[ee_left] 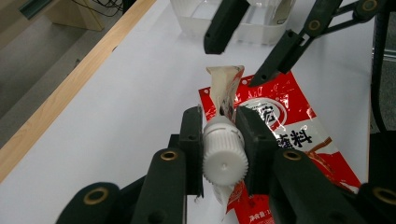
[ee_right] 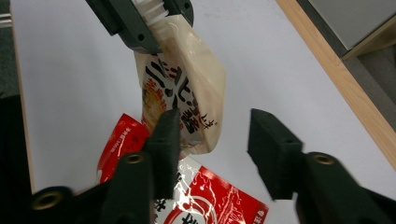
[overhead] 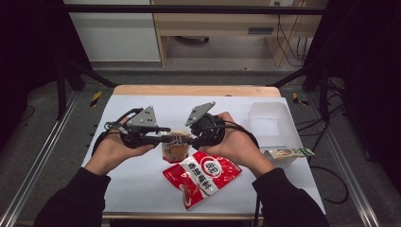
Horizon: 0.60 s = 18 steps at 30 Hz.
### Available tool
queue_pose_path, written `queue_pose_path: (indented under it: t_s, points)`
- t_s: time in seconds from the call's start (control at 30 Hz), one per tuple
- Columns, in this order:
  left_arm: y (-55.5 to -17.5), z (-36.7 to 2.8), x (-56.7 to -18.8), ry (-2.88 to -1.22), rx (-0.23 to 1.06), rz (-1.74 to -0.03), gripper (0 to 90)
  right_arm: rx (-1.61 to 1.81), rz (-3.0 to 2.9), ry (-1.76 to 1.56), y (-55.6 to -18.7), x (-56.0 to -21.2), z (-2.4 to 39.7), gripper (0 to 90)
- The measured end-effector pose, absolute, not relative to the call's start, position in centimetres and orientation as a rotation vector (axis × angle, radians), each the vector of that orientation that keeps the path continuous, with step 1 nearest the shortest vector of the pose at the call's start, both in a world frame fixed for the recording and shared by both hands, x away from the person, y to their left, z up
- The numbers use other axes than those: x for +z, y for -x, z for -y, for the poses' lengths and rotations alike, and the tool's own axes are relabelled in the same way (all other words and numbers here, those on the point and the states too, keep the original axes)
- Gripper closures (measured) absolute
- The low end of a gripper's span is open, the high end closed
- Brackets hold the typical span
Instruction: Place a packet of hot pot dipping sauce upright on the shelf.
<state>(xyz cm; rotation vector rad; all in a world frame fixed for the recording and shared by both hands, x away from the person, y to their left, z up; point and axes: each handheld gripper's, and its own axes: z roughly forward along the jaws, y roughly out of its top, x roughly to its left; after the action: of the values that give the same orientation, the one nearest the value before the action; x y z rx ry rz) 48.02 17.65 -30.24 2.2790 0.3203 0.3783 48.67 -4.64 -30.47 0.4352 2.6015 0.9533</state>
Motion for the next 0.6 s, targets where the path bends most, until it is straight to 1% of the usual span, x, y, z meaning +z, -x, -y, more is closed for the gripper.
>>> queue_pose_path:
  t_s: [0.07, 0.17, 0.27, 0.37, 0.43, 0.5, 0.6]
  points:
    - [-48.0, -17.5, -30.3, -2.29, 0.377, -0.305, 73.0, 0.926, -2.61, -0.406, -48.7, -30.5, 4.5, 44.9]
    - [-47.8, -17.4, -30.3, -2.297, 0.377, -0.288, 73.0, 0.898, -2.631, -0.394, -48.9, -30.5, 4.0, 42.5]
    - [-47.7, -17.3, -30.4, -2.298, 0.371, -0.273, 73.0, 0.887, -2.655, -0.377, -49.2, -30.5, 3.7, 43.3]
    - [-47.7, -17.3, -30.3, -2.302, 0.369, -0.26, 73.0, 0.87, -2.686, -0.365, -49.5, -30.7, 3.3, 46.4]
    - [-47.6, -17.2, -30.3, -2.3, 0.367, -0.256, 73.0, 0.856, -2.707, -0.346, -49.5, -30.8, 3.0, 50.1]
    - [-47.6, -17.3, -30.3, -2.298, 0.363, -0.258, 73.0, 0.845, -2.735, -0.324, -49.5, -30.9, 2.6, 58.6]
    - [-47.6, -17.3, -30.4, -2.29, 0.351, -0.258, 72.9, 0.828, -2.773, -0.323, -49.4, -30.9, 2.4, 76.4]
